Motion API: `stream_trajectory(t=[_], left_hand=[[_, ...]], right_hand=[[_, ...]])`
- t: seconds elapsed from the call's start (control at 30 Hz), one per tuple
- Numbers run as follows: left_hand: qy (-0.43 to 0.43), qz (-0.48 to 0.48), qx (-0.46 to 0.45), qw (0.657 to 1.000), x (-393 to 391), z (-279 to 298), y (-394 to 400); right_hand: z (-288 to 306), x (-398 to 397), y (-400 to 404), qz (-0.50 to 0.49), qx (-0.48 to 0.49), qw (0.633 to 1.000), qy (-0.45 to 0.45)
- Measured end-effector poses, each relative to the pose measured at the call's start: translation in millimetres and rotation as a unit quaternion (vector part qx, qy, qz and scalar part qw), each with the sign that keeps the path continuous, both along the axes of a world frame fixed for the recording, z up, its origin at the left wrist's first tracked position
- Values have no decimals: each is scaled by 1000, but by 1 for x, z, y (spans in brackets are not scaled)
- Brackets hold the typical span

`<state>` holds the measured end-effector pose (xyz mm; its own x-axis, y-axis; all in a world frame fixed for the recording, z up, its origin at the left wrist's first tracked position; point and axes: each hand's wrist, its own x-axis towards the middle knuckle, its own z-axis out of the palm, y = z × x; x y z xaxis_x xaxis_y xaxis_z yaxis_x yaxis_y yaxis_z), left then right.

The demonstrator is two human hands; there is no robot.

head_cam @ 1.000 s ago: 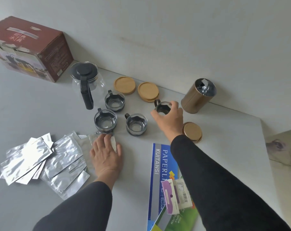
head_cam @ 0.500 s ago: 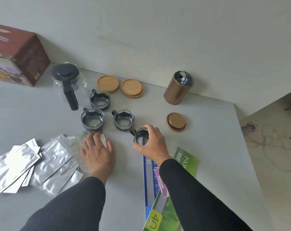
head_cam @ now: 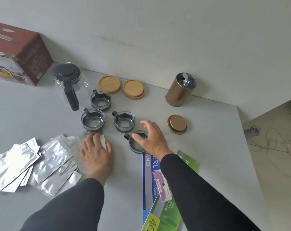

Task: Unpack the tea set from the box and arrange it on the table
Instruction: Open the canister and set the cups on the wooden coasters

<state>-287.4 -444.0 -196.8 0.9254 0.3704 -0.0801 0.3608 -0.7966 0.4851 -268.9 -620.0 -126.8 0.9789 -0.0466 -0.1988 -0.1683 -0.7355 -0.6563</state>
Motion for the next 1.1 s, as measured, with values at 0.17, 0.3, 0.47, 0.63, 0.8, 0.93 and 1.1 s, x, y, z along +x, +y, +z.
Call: stream_trajectory(t=[0.17,0.3,0.47,0.63,0.8,0.93,1.1], left_hand=[[2,8,9,1000,1,0,-2],[8,9,26,1000,3,-1,-5],[1,8,53,999,4,-2,-7],[11,13,78,997,6,-3,-8],[2,23,86,996,6,-5,-9],[0,28,89,996,6,-7,-9],[-12,29,95,995,8,-8,-8]], right_hand=[[5,47,-14,-51,-45,997,-46],[6,100,-15,-35,-91,995,-30],[9,160,-5,-7,-128,991,-42],[0,201,6,26,-152,988,-25],[-16,218,7,44,-167,985,-4],[-24,223,5,51,-169,984,-8],[-27,217,1,57,-150,985,-62]])
